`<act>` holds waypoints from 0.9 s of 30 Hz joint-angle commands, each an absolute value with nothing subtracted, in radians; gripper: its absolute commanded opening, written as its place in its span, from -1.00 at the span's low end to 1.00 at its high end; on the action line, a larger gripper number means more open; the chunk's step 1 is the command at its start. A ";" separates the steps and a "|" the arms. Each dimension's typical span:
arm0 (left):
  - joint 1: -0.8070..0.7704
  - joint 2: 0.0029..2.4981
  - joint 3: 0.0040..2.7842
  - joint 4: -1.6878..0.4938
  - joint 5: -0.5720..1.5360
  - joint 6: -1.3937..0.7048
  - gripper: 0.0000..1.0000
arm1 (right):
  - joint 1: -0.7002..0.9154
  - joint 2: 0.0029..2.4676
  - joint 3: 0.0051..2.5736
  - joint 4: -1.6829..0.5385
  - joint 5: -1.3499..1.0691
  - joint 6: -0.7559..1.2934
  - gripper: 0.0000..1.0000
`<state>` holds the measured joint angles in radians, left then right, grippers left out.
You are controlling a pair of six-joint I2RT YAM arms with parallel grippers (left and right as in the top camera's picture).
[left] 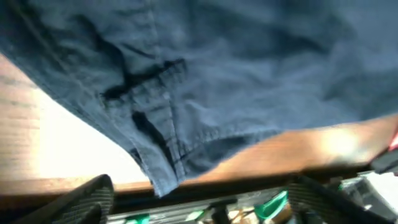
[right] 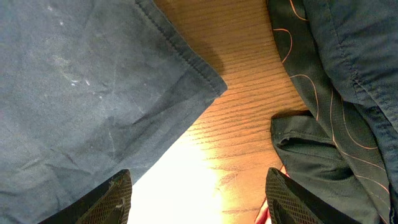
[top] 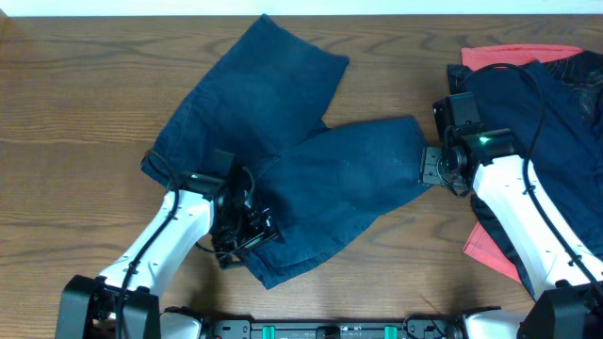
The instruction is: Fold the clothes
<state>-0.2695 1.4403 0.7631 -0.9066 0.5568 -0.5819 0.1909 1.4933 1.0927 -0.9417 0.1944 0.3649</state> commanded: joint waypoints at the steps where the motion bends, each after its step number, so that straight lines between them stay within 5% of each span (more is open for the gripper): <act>1: -0.281 1.443 0.730 -0.871 0.523 -0.664 0.38 | 0.183 1.496 1.097 -0.941 0.191 0.389 0.33; 13: -0.296 1.443 0.632 -0.748 0.523 -0.739 0.37 | 0.183 1.496 1.097 -0.965 0.191 0.388 0.35; 14: -0.296 1.443 0.629 -0.734 0.523 -0.739 0.29 | 0.182 1.496 1.097 -0.966 0.191 0.389 0.35; 17: -0.296 1.443 0.619 -0.710 0.522 -0.739 -0.88 | 0.182 1.496 1.097 -0.979 0.190 0.389 0.34; 27: -0.112 1.443 0.715 -0.736 0.308 -0.613 -0.88 | 0.181 1.496 1.097 -0.977 0.190 0.389 0.34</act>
